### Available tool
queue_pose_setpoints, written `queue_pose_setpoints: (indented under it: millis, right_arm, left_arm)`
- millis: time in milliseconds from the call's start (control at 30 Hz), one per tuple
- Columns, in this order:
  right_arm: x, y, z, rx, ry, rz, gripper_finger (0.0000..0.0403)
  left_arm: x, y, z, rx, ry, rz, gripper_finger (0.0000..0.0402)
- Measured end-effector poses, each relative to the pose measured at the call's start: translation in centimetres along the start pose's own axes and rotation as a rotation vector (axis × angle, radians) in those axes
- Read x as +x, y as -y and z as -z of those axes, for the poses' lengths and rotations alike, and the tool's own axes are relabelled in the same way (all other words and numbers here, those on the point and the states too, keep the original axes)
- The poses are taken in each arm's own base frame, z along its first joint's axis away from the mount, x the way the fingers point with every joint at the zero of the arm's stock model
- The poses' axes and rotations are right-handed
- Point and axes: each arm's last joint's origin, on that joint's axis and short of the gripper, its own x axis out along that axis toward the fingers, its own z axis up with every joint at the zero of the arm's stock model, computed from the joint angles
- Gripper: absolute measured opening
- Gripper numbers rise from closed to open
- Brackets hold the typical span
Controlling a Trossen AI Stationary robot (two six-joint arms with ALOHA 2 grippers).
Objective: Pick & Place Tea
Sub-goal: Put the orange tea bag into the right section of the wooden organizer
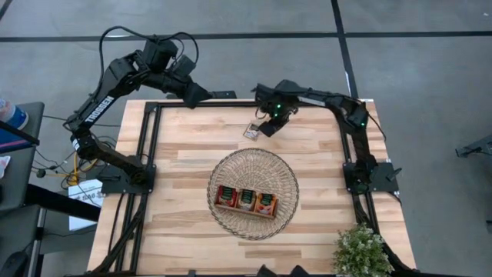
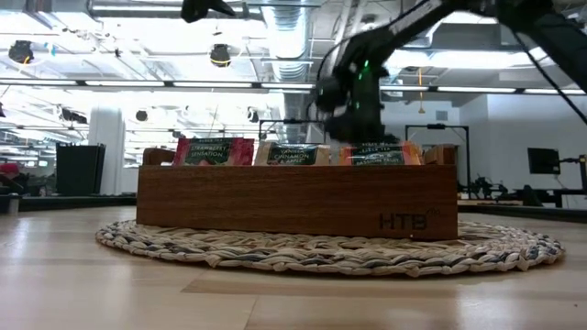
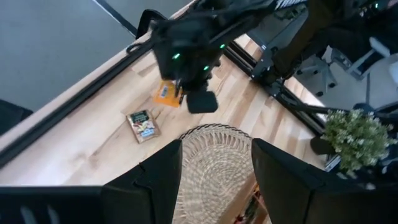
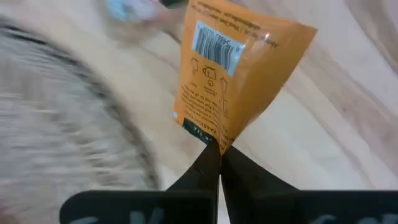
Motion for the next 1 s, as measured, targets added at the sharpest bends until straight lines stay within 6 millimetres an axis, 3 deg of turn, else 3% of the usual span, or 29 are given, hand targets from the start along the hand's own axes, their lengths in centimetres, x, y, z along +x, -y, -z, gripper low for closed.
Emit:
queue_pose_setpoints:
  millis: [267,400,600,767,1000]
  right_arm:
    - [-9.0,-1.6,4.3,0.093,0.183,-0.218,0.0]
    - [-13.4,-2.8,7.2,0.134,0.285,-0.406,0.0]
    - [-18.7,-4.5,10.0,0.183,0.473,-0.686,0.0]
    - [-21.1,-6.5,10.9,0.175,0.572,-0.858,0.0]
    - [-21.9,-9.1,10.8,0.144,0.57,-1.02,0.0]
  left_arm:
    - [0.0,0.2,0.1,0.255,-0.007,0.032,0.0185]
    - [0.4,1.2,0.4,0.549,-0.012,0.095,0.0185]
    - [1.1,3.9,0.9,0.968,0.042,0.176,0.0185]
    - [1.5,6.4,0.8,1.217,0.163,0.112,0.0185]
    - [2.5,8.6,1.1,1.43,0.209,-0.007,0.0185]
